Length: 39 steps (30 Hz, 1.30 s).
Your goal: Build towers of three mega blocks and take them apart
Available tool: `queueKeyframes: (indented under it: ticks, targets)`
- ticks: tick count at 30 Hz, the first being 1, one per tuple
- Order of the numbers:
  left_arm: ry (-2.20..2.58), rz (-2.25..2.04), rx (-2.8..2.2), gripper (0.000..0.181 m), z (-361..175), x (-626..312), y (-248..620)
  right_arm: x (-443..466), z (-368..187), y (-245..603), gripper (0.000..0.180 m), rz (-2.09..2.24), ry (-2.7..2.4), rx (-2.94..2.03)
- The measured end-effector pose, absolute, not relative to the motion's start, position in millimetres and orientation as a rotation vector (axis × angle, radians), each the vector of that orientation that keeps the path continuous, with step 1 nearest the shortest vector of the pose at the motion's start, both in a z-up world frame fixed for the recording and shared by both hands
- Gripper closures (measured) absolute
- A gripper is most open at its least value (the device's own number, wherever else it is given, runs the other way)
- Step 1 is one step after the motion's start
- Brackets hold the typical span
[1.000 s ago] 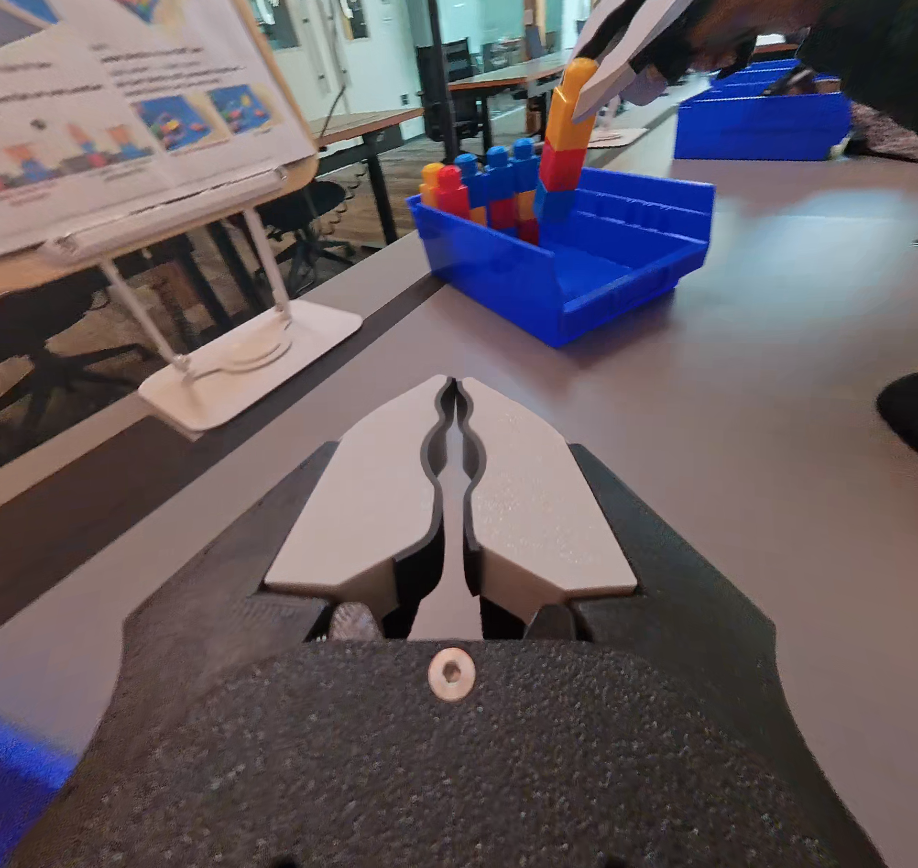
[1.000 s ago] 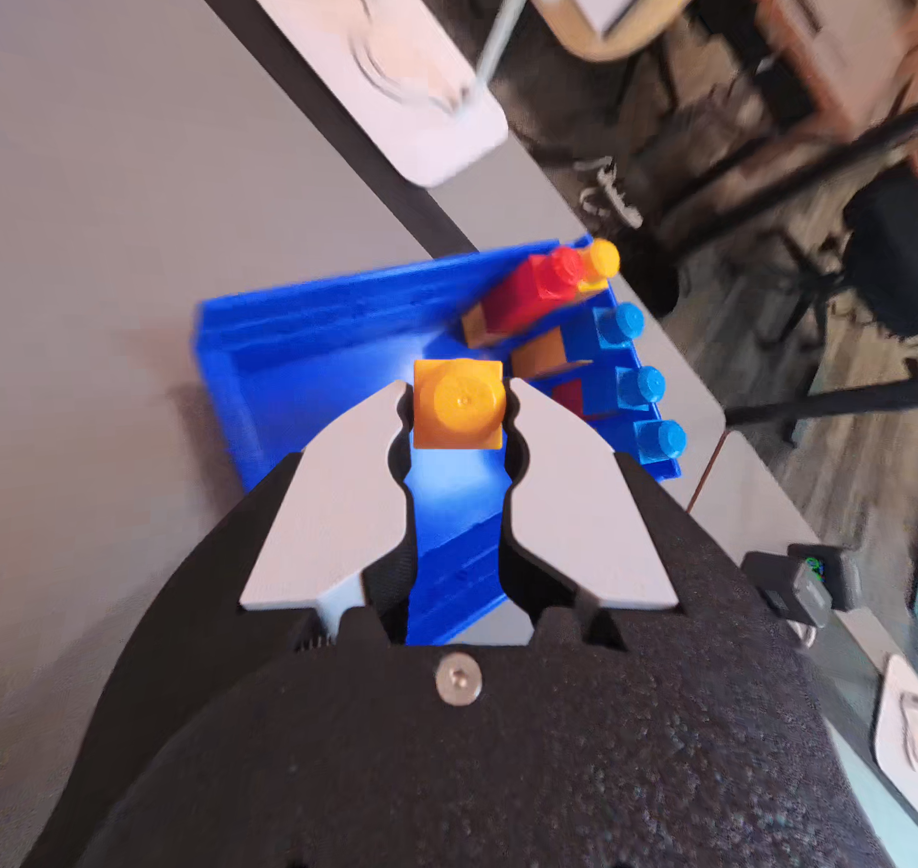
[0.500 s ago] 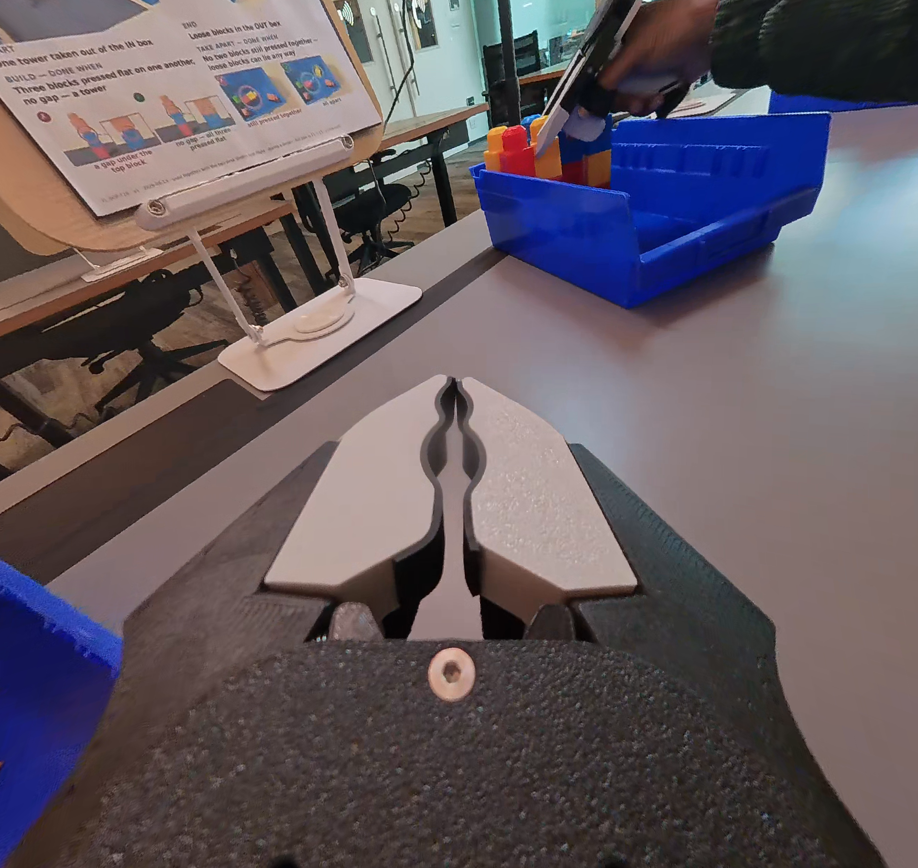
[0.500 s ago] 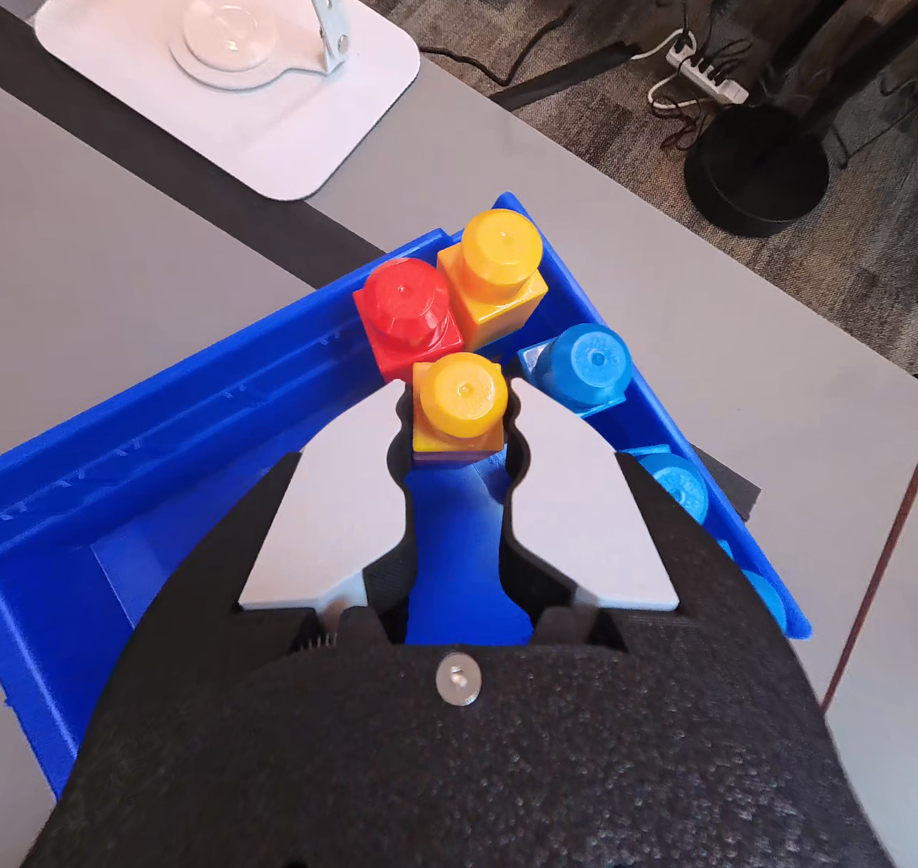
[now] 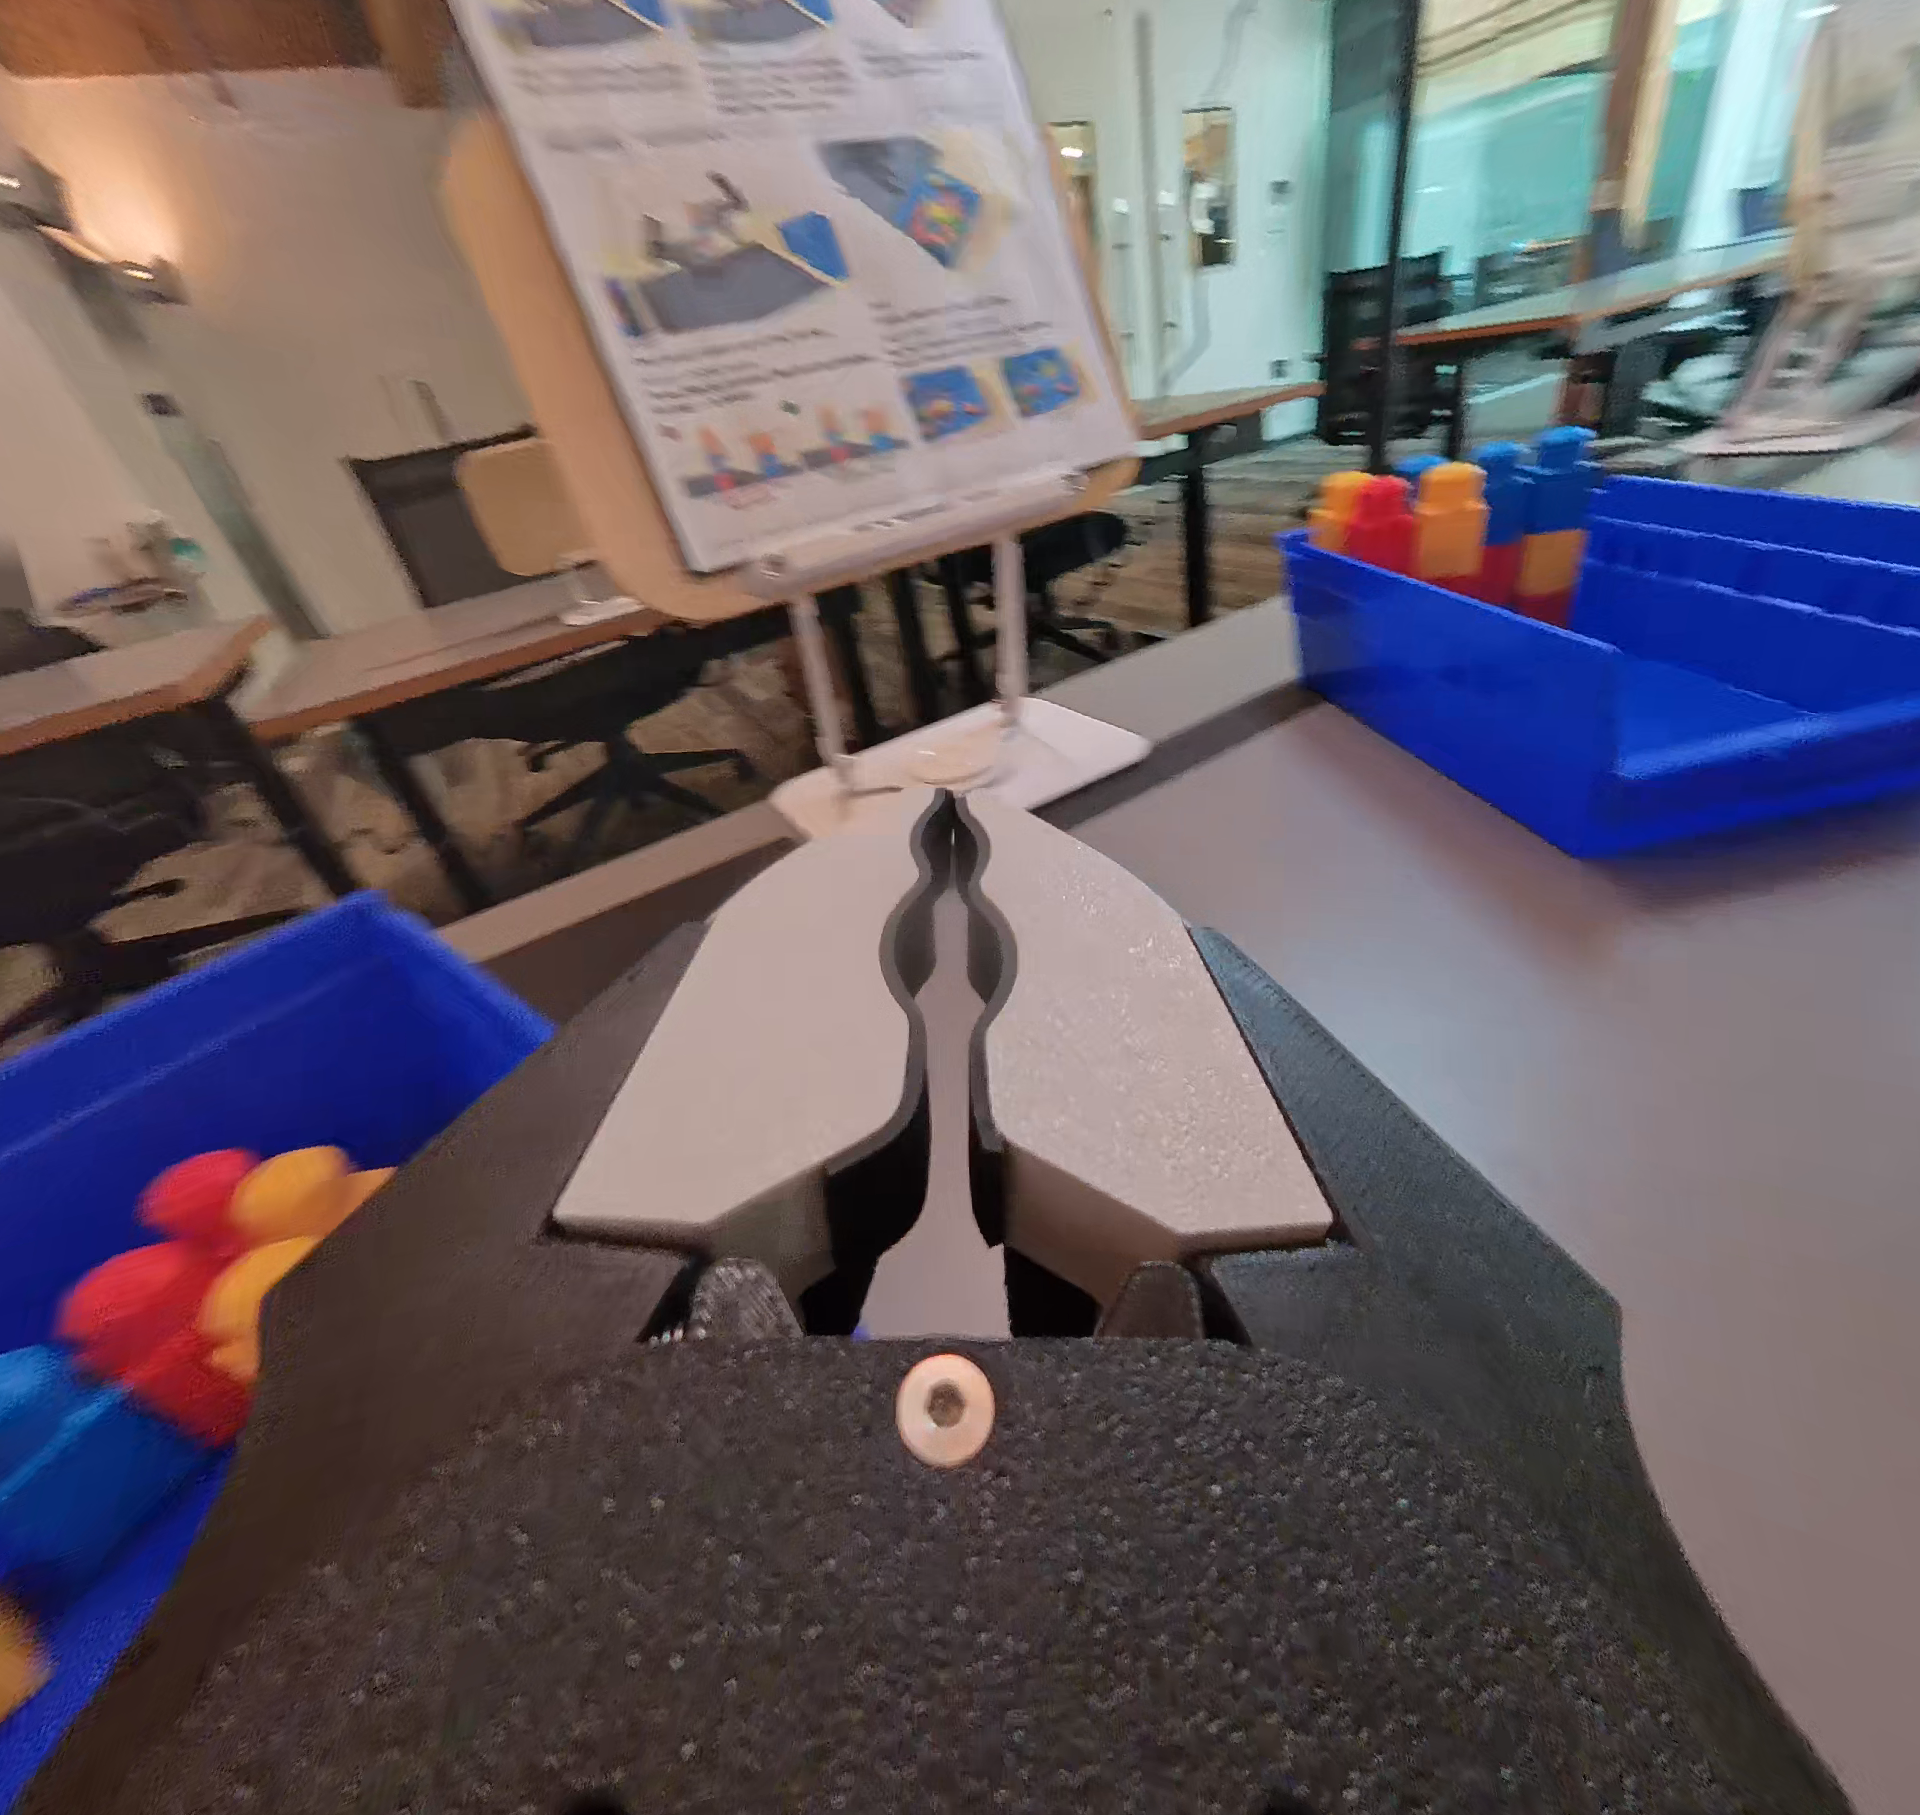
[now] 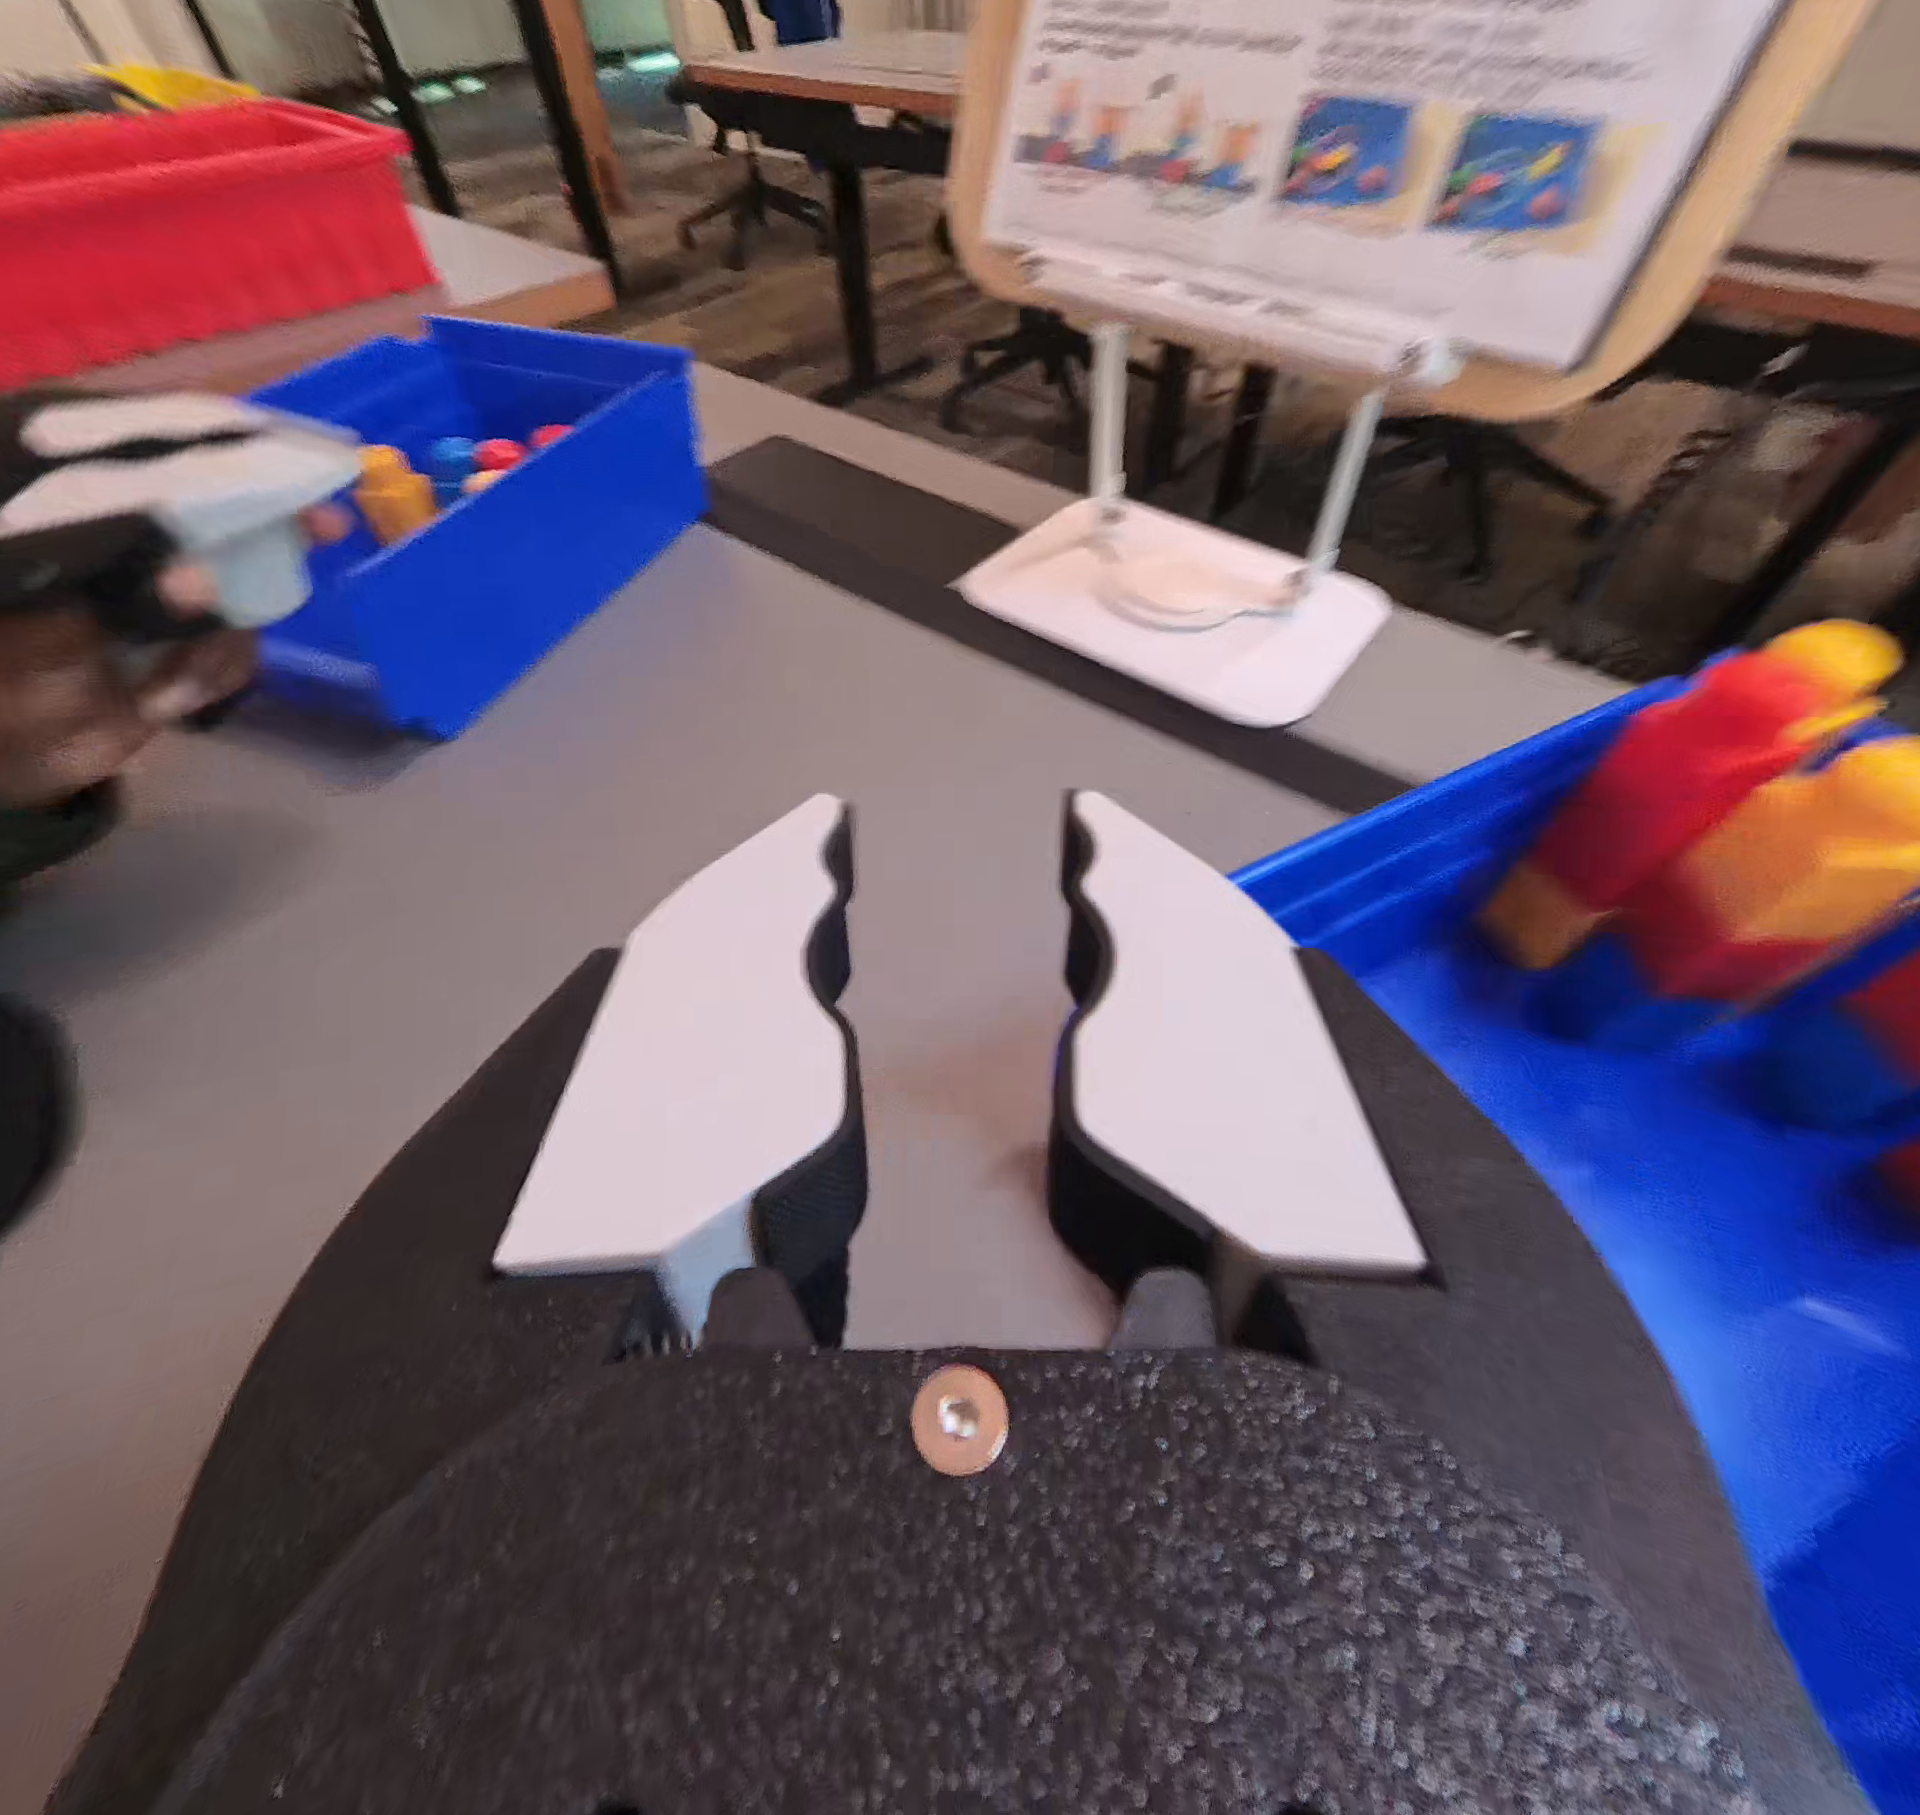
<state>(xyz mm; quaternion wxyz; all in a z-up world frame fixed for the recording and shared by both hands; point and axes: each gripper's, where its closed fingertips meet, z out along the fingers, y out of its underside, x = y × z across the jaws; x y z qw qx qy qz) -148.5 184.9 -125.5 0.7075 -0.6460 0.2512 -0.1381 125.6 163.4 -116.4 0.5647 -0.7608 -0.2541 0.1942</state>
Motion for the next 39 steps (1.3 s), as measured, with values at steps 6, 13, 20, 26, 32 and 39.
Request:
queueKeyframes:
  ticks: [6, 13, 20, 26, 32, 39]
  targets:
    - [0.405, -0.185, -1.66, 0.173, -113.6, -245.2, 227.4, 71.6, -163.4, 93.9, 0.179, 0.589, -0.688, -1.75]
    - [0.311, -0.106, -2.082, 0.136, -198.9, -307.3, 283.0, 74.9, -182.6, 108.6, 0.177, 0.568, -0.64, -1.673]
    - [0.228, 0.087, -2.415, 0.129, -284.4, -332.4, 304.4, 70.5, -203.6, 104.5, 0.176, 0.519, -0.724, -1.716]
    - [0.267, 0.123, -2.256, 0.13, -239.8, -325.7, 294.5, 60.5, -216.5, 100.2, 0.176, 0.438, -0.833, -1.718]
    - [0.67, -0.414, -1.874, 0.131, -121.9, -192.6, 224.9, 37.5, -217.3, 105.3, 0.167, 0.462, -0.872, -1.716]
    - [1.24, -0.537, -1.829, 0.131, -200.7, -35.2, 111.1, 7.0, -188.2, 99.0, 0.143, 0.547, -0.963, -1.634]
